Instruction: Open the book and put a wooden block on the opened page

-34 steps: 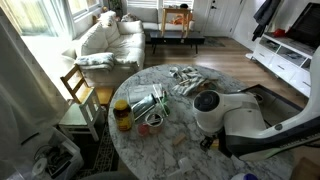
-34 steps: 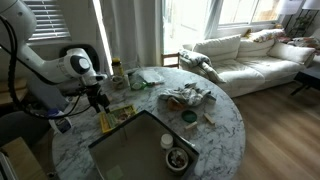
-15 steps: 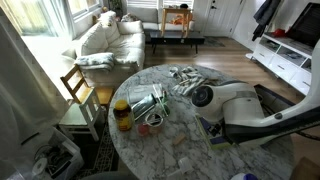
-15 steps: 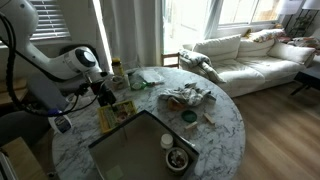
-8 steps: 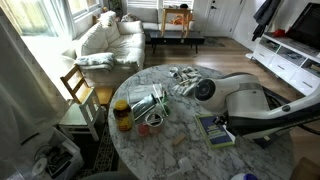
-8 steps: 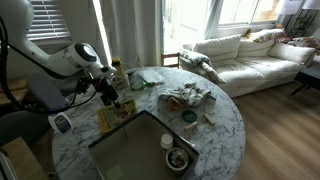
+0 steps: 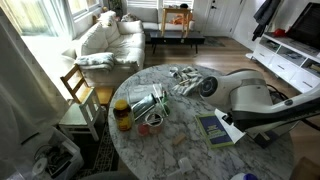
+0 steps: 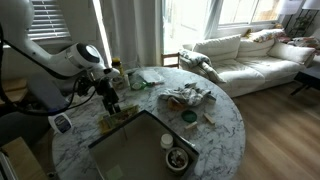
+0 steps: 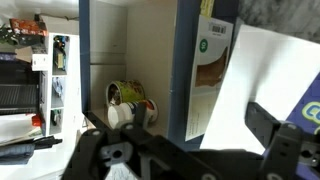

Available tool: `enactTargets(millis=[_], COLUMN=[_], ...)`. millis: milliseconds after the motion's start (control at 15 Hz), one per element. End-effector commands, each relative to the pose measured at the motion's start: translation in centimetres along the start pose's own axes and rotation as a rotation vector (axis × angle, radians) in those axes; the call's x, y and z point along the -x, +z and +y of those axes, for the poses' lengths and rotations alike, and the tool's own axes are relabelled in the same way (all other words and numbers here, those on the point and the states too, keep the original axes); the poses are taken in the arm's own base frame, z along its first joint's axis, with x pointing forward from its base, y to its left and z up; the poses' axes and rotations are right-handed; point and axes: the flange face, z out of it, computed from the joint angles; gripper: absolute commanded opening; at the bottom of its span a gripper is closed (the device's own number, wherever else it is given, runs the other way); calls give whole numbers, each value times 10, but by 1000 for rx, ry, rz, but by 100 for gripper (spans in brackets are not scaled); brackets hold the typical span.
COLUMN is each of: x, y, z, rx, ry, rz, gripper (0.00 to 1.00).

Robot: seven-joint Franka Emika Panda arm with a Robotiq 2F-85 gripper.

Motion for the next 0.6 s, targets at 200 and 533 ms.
enactTargets(millis=[200, 533], x=[9, 17], y=[-41, -93], z=[6, 4], rx=[-57, -206], ry=[-20, -223], rz=[59, 160], gripper=[100, 100])
